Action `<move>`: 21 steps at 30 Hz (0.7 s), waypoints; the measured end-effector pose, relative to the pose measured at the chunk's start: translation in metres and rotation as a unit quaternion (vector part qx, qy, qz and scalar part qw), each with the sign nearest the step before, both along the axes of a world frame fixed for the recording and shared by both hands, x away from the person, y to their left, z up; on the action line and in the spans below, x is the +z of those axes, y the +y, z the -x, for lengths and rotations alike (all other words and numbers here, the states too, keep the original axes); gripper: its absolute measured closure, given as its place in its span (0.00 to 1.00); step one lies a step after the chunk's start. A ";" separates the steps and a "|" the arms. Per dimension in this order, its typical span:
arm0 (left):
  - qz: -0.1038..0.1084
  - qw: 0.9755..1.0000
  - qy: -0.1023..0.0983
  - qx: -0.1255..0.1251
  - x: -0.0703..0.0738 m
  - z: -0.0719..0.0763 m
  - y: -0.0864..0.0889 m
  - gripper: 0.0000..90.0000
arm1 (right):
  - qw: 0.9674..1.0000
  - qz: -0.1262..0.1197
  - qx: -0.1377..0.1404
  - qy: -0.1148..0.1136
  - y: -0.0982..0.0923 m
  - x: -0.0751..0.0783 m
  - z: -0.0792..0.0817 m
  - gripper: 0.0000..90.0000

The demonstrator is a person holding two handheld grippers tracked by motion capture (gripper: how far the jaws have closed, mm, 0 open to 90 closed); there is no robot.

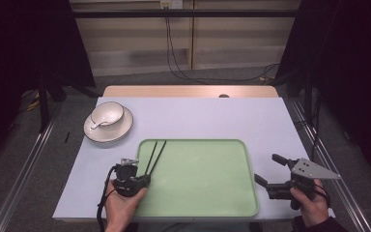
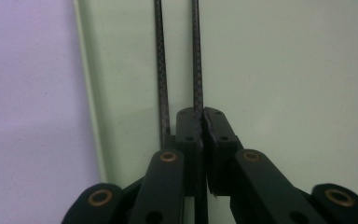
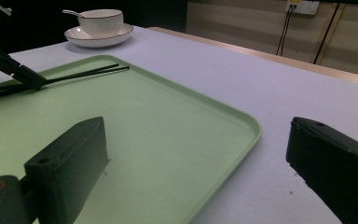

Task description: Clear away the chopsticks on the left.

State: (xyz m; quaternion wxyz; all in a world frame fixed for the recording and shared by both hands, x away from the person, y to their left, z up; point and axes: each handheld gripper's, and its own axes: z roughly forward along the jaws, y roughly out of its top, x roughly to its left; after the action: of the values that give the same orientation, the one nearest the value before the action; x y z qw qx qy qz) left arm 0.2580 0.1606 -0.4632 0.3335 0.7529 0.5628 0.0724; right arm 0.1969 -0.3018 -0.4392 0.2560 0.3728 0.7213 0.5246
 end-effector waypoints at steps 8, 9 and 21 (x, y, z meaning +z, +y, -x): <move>-0.005 1.000 -0.004 -0.002 0.000 0.001 -0.001 0.95 | 1.000 0.000 0.002 0.001 0.000 0.000 0.000 0.05; -0.005 1.000 -0.004 -0.002 0.000 0.001 -0.001 0.94 | 1.000 0.000 0.002 0.001 0.000 0.000 0.000 0.05; 0.018 1.000 -0.003 -0.025 0.000 0.001 0.003 0.87 | 1.000 -0.001 0.003 0.001 0.000 0.000 0.000 0.05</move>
State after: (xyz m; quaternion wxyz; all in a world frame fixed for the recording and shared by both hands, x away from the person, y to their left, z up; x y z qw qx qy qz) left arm 0.2575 0.1635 -0.4632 0.3508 0.7604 0.5437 0.0561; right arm 0.1965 -0.3015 -0.4390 0.2534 0.3715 0.7221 0.5257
